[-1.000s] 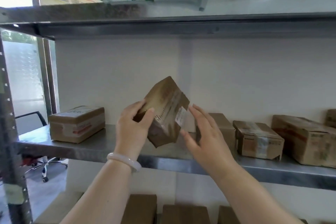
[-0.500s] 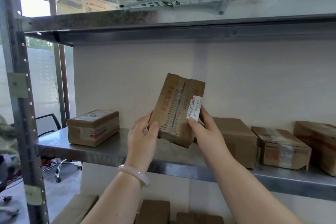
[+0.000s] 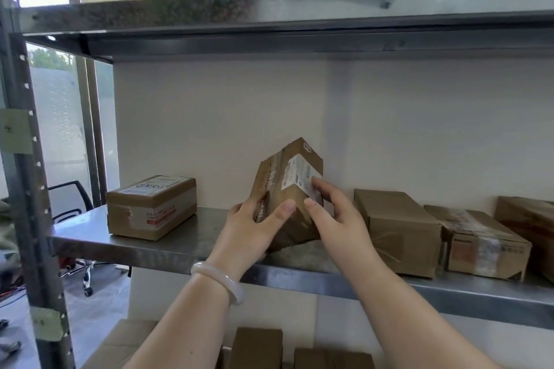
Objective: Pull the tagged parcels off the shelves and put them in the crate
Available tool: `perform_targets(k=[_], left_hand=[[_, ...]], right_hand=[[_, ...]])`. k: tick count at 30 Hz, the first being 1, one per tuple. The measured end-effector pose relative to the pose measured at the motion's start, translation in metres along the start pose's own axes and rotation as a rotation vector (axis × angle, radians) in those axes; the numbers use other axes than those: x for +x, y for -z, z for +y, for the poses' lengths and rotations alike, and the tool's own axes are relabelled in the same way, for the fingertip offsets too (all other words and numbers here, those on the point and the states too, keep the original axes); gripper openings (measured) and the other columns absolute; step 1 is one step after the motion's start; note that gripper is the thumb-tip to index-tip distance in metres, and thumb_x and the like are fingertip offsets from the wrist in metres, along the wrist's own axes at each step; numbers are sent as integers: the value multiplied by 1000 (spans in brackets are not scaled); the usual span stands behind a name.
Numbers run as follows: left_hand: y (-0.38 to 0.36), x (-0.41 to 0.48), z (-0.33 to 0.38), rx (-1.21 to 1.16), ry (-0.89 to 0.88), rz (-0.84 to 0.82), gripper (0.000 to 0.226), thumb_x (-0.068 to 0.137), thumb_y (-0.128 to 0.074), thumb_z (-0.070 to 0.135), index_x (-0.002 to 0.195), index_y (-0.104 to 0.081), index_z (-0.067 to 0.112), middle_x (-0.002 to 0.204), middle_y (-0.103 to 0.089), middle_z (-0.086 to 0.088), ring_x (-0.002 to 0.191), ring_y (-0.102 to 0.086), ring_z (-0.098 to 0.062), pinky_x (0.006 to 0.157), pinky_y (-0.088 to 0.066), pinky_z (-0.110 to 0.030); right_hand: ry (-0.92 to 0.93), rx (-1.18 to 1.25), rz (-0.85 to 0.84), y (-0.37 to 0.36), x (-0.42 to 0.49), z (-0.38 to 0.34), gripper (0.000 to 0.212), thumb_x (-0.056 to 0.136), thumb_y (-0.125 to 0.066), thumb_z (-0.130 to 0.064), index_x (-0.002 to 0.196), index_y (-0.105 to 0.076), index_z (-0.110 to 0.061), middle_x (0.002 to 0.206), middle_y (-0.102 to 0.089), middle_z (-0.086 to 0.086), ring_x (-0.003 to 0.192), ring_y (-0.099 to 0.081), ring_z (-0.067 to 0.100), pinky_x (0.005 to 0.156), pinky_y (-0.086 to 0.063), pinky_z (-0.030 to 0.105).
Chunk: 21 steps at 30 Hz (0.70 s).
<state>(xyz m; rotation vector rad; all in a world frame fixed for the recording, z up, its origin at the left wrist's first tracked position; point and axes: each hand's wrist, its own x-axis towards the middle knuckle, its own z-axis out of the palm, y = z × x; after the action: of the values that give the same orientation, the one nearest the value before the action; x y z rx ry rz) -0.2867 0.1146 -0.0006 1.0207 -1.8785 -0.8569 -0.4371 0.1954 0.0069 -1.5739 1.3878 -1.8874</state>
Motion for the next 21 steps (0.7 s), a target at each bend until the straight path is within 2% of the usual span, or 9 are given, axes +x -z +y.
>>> perform_targets(k=[3,7,9,11,13,14,16,18,21], left_hand=[[6,4,-1,-68,34,-17,114,46,-36,105,138,-46,38,127,-61,7,104,-58,-8,75,-47,-23],[20,10,6,-61,98,42,106,38,-27,106,96,-69,27,74,-72,16,80,-65,-3,62,-43,-22],[26,15,7,-52,95,59,93,48,-29,100,83,-70,25,63,-70,18,70,-66,-3,58,-43,-22],[29,19,4,-55,26,67,73,65,-32,90,88,-69,32,73,-72,17,69,-64,3,58,-43,-18],[30,22,-5,-60,-94,92,49,84,-40,76,119,-59,47,109,-68,14,94,-62,2,71,-50,-19],[31,23,-9,-48,-148,111,42,90,-43,68,128,-51,52,119,-63,12,104,-60,-2,80,-53,-24],[34,25,-14,-31,-211,142,33,96,-46,55,128,-53,50,118,-62,13,106,-60,-3,83,-52,-20],[35,27,-17,-32,-215,161,29,100,-46,45,127,-56,44,113,-64,14,101,-60,1,78,-48,-15],[37,30,-23,-2,-170,182,32,103,-41,41,132,-53,38,118,-63,7,106,-58,-9,86,-47,-28]], right_hand=[[-14,-20,-79,-3,4,0,34,91,-65,-28,114,-53,-51,119,-54,-24,108,-59,5,76,-55,17],[14,-124,-141,-13,13,-2,42,85,-72,-27,118,-54,-46,116,-54,-25,101,-63,3,75,-54,17],[27,-236,-152,-19,18,-3,40,86,-71,-27,117,-55,-44,112,-54,-27,100,-61,2,75,-52,14],[31,-321,-150,-24,24,-1,36,87,-69,-26,117,-56,-41,111,-54,-26,101,-59,2,76,-49,13],[32,-350,-142,-29,28,1,34,88,-68,-25,117,-58,-39,114,-55,-21,104,-57,3,82,-48,15],[38,-352,-145,-31,30,1,34,88,-68,-24,119,-58,-37,115,-55,-19,106,-56,3,85,-47,15],[70,-382,-181,-35,31,1,38,88,-67,-24,124,-58,-35,117,-54,-17,112,-53,4,87,-41,9],[112,-455,-249,-39,33,3,47,89,-67,-24,134,-53,-32,133,-51,-10,128,-44,10,101,-35,15],[122,-557,-316,-40,31,6,61,92,-63,-32,146,-37,-33,157,-28,-5,144,-21,10,115,-16,22]])
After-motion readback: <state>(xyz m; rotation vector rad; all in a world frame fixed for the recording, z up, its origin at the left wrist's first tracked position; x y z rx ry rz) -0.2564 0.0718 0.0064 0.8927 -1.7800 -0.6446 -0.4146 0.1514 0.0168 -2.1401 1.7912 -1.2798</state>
